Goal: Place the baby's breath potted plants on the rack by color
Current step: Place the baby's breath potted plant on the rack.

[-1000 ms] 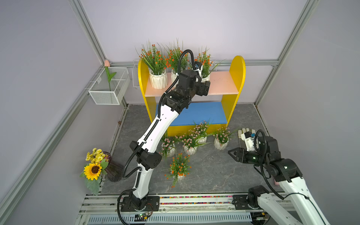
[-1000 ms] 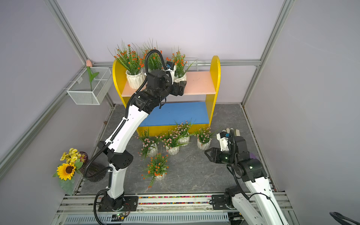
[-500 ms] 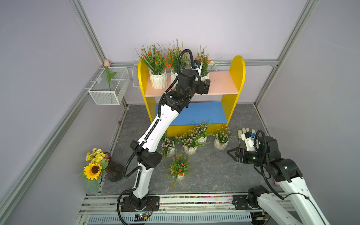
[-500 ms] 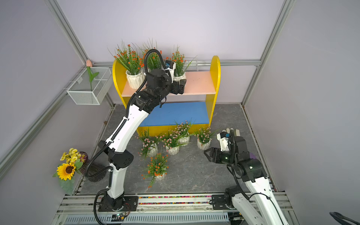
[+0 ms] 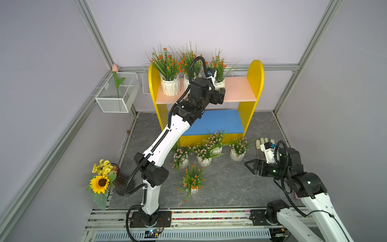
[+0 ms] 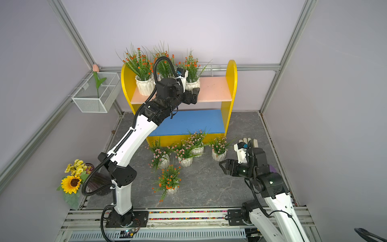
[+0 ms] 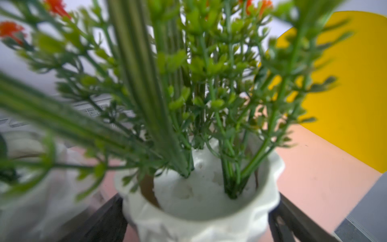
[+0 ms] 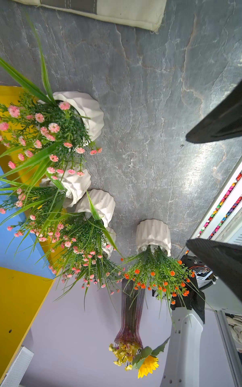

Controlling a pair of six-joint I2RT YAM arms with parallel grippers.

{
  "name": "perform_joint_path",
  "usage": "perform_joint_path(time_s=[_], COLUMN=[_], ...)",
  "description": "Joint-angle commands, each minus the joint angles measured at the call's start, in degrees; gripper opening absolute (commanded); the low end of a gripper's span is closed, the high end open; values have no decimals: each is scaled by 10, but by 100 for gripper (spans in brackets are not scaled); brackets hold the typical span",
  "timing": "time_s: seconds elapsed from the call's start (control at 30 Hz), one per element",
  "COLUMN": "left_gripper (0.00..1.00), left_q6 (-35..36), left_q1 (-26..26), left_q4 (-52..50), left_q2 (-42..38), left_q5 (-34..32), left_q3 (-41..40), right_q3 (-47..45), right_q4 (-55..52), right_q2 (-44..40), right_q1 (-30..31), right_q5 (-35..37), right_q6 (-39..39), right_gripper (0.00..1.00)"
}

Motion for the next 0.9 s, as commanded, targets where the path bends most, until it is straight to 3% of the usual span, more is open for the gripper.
perform_joint_path(time_s=[0.0,0.3,0.57,0.87], left_gripper=[100,100,100,100], left_q6=[2,19,21,-16], left_q1=[-17,-47,-48,-53], left_q4=[30,77,58,30], left_q2=[-36,-114,-143,-309], left_q5=[-5,-46,-80,-86], left_q3=[-28,-147,-169,-362], right_q3=[-11,-16,-25,-45], right_q4=[-3,8,29,71], right_q2=[-9,-7,0,9], right_q1=[-2,-2,-2,-3], right_q5=[9,8,-2,-2], right_q6=[2,-2,-1,-10], right_gripper=[75,77,77,77])
